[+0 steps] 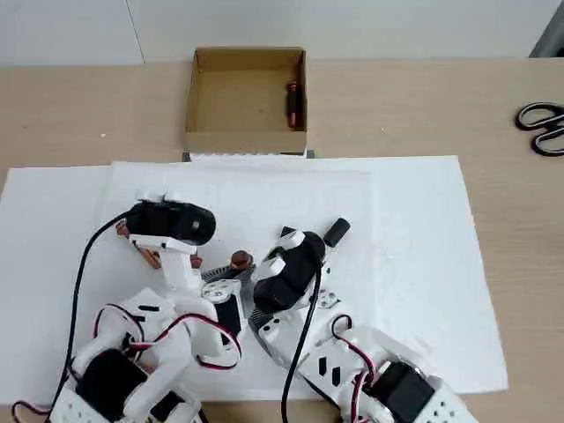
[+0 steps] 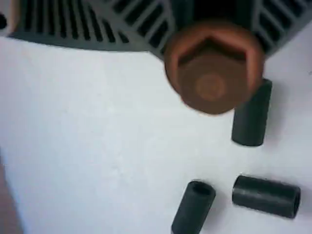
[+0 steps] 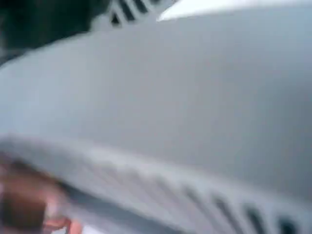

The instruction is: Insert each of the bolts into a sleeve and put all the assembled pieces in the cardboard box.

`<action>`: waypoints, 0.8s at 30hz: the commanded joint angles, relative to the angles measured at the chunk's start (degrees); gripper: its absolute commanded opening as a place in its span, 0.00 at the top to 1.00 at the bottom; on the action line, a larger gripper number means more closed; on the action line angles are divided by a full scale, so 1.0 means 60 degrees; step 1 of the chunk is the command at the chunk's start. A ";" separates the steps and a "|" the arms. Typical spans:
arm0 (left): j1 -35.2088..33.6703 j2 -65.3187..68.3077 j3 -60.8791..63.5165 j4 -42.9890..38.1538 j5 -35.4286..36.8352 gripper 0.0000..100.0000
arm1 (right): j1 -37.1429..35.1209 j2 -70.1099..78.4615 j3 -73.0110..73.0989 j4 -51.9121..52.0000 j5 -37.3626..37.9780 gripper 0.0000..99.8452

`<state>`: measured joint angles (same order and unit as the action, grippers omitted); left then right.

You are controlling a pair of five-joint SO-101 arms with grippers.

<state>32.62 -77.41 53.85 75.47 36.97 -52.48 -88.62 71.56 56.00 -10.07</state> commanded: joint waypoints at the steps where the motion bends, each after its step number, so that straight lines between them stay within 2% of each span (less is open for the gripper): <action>1: 0.0073 -0.0059 0.0198 -0.0059 -0.0425 0.99 | -0.0037 -0.0110 -0.0615 -0.0066 -0.0029 1.00; 10: 0.0103 -0.0044 0.0637 0.0029 -0.1363 0.99 | -0.0037 -0.0095 -0.0982 -0.0037 -0.0029 1.00; 17: 0.0073 -0.0059 0.0535 0.0015 -0.1392 0.99 | -0.0037 -0.0081 -0.0982 -0.0037 -0.0029 1.00; 24: 0.0073 -0.0059 0.0359 0.0029 -0.1392 0.79 | -0.0037 -0.0051 -0.0982 -0.0022 -0.0029 1.00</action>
<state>32.88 -77.76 56.92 75.47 28.62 -52.66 -88.53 70.77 56.09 -10.07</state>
